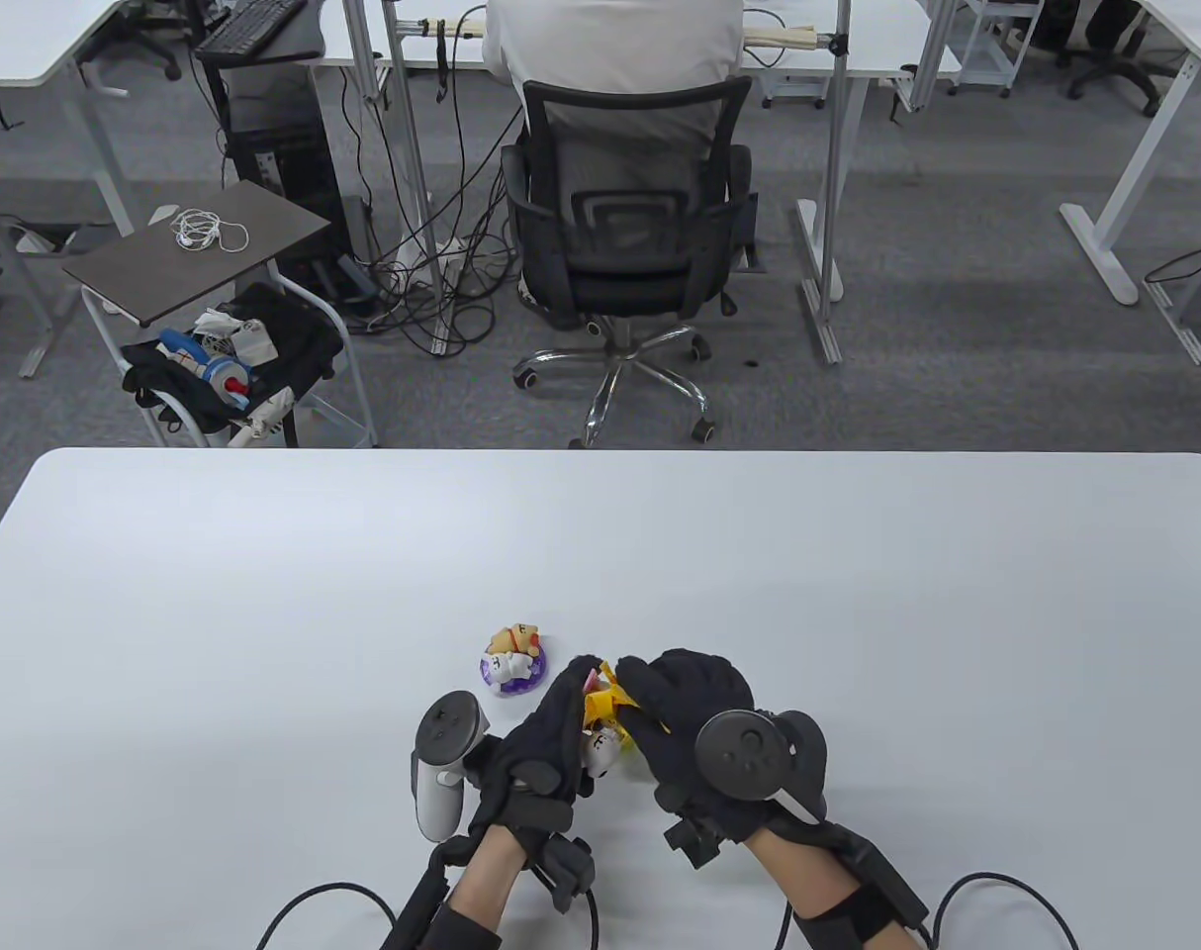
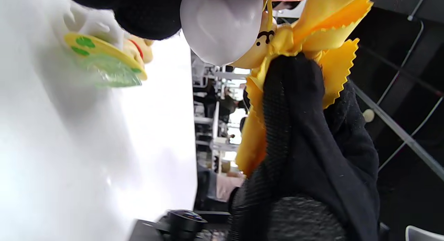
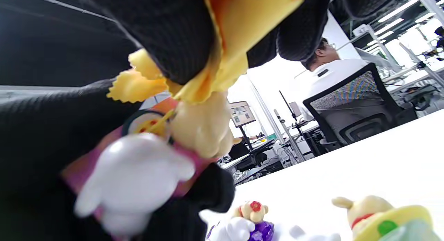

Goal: Dust the small ornaments

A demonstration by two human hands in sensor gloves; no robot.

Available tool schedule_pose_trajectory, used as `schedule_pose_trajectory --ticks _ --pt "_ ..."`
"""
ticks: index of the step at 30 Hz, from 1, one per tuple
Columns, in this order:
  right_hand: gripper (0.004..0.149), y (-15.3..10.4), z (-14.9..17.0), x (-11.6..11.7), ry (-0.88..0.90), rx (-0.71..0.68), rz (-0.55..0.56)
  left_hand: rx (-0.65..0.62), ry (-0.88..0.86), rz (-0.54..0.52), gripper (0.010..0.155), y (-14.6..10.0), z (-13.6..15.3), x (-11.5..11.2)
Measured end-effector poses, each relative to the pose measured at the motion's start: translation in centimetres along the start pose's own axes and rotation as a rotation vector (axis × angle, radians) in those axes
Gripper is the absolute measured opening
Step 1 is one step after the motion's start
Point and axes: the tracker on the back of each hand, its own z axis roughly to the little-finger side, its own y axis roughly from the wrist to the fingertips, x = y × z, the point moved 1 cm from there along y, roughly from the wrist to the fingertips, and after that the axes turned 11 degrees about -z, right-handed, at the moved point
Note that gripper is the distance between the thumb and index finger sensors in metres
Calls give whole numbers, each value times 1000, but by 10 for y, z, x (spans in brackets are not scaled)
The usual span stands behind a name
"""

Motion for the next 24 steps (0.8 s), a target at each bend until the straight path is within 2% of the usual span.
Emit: schedule_pose_trajectory --ticks 2,5,8,9,11,13,15,17,20,24 --pt "51 -2 0 -2 36 -31 21 -12 60 -12 65 1 -3 -1" --pt "51 -2 -14 5 35 -105 -15 -47 112 17 65 0 -5 -6" --pt "50 -1 -14 4 -1 -94 -5 -23 4 32 65 -2 -5 -7" --pt "49 -1 -11 2 -6 -63 -1 -9 -9 49 65 -2 -4 -7" --pt "49 -1 -3 -2 -42 -19 32 -3 3 19 64 -2 -2 -6" --pt "50 -4 -3 -6 -57 -33 62 14 -5 17 62 -1 0 -5" --pt "49 -6 -12 -4 -56 -85 63 45 -130 55 61 1 3 -3" --pt "49 -8 -30 6 -87 -178 33 81 -326 98 65 0 8 -3" --pt "49 -10 -40 15 -216 -188 -6 41 -547 101 66 0 6 -1" --pt "48 -9 -33 6 -194 -135 4 -1 -518 32 68 -1 2 10"
